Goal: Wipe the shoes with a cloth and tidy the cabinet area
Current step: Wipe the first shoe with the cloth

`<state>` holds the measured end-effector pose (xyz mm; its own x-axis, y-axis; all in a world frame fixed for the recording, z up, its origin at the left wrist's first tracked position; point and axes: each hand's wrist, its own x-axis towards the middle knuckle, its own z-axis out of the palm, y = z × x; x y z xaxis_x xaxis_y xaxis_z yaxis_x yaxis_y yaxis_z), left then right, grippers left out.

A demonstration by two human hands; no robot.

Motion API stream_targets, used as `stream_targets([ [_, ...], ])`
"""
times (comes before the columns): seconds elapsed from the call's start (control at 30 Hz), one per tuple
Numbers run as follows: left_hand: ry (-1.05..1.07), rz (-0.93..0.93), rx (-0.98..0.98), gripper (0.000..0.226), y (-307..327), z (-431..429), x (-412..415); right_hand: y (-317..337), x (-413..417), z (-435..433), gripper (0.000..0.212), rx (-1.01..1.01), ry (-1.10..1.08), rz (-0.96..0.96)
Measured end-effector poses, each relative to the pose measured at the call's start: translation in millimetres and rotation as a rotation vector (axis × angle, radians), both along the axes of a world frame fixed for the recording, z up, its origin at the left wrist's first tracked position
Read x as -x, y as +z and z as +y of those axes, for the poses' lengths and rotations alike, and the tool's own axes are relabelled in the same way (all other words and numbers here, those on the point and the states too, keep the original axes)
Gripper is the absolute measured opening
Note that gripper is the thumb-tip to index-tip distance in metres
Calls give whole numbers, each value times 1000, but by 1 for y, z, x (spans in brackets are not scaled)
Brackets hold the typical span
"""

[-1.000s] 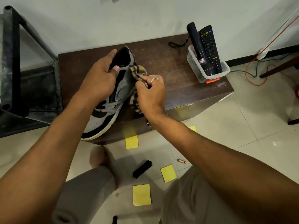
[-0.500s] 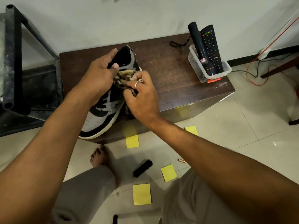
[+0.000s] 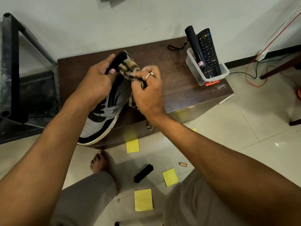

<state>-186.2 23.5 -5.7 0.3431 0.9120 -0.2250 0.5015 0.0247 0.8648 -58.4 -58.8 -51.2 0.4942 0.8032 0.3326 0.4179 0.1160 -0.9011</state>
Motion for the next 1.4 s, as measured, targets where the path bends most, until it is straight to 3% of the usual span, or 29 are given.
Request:
stream_targets([
  [0.1,4,4,3,49,-2,2,2,-7,1,7,28,80,28,8],
  [0.3,-6,11,-2,50,-1,0,3,-3,2,4,9,319,134,-32],
  [0.33,-7,11,-3,51,-1,0,3,0,-3,5,17,342,119,-29],
  [0.4,-9,9,-1,51,-1,0,3,6,-12,7,30,286,33,37],
  [0.5,2,5,16,51,-2,1,2,9,-19,14,12,112,-113,176],
  [0.6,6,-4,16,51,-4,1,2,2,-15,21,24,233,-20,228],
  [0.73,12,-3,18,51,-4,3,0,-11,-19,13,12,315,15,193],
  [0.83,19,-4,23,51,-4,2,1,-10,-23,10,16,337,9,219],
  [1.0,-9,7,2,52,-4,1,2,8,-9,20,26,220,-16,312],
  [1.17,8,2,-2,51,-4,4,3,-8,-2,3,24,254,62,206],
  [1.3,-9,8,1,52,-3,2,2,4,-9,16,12,201,-90,282],
  [1.4,-23,18,-24,52,-4,1,2,5,-9,22,17,233,-98,303],
])
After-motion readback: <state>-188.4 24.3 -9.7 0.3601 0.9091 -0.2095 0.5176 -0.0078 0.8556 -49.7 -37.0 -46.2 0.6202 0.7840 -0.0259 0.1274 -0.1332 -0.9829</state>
